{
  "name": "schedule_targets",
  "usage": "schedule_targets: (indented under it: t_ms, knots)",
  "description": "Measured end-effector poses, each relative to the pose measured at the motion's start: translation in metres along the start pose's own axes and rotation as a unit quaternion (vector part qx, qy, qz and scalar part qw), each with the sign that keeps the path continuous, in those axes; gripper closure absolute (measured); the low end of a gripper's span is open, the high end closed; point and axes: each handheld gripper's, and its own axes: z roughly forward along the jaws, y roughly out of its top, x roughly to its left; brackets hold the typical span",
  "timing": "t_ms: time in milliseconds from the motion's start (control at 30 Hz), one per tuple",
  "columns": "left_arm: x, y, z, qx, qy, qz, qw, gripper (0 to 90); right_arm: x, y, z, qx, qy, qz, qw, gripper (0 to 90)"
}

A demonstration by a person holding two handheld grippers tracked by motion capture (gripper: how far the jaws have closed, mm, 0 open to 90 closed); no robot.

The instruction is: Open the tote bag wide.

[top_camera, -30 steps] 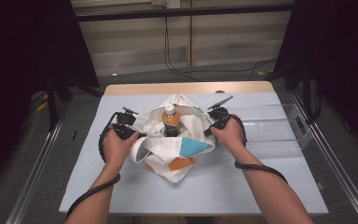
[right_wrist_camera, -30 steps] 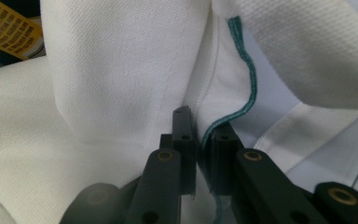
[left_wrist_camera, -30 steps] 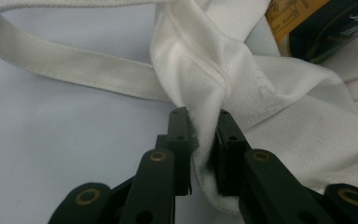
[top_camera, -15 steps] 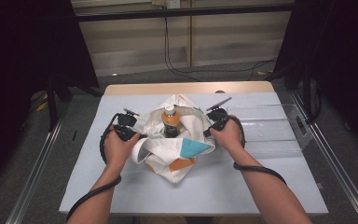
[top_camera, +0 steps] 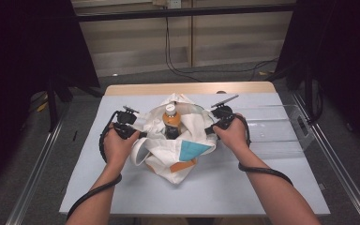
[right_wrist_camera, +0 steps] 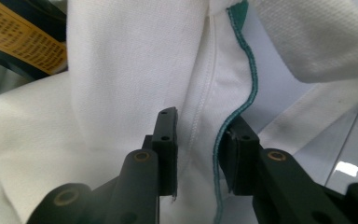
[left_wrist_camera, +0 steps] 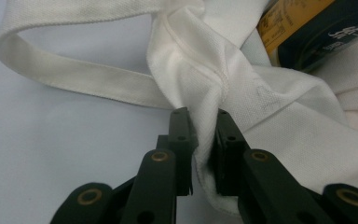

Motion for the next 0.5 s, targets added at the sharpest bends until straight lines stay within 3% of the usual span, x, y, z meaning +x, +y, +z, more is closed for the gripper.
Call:
schedule_targets:
  t_ms: [167,333,500]
  knots:
    - [-0.002,0.002,-0.004,-0.005,0.003,0.003,1.0,80.5,0.003,0.001,-0.009,-0.005,0.001,0.015,0.9999,64.2]
    - [-0.004,0.003,-0.006,-0.007,0.004,0.004,1.0,80.7,0.002,0.001,-0.018,-0.012,-0.006,0.011,0.9998,57.5]
    - [-0.004,0.003,-0.006,-0.009,0.005,0.003,0.9999,80.8,0.005,0.003,-0.029,-0.022,-0.008,0.008,0.9997,57.9]
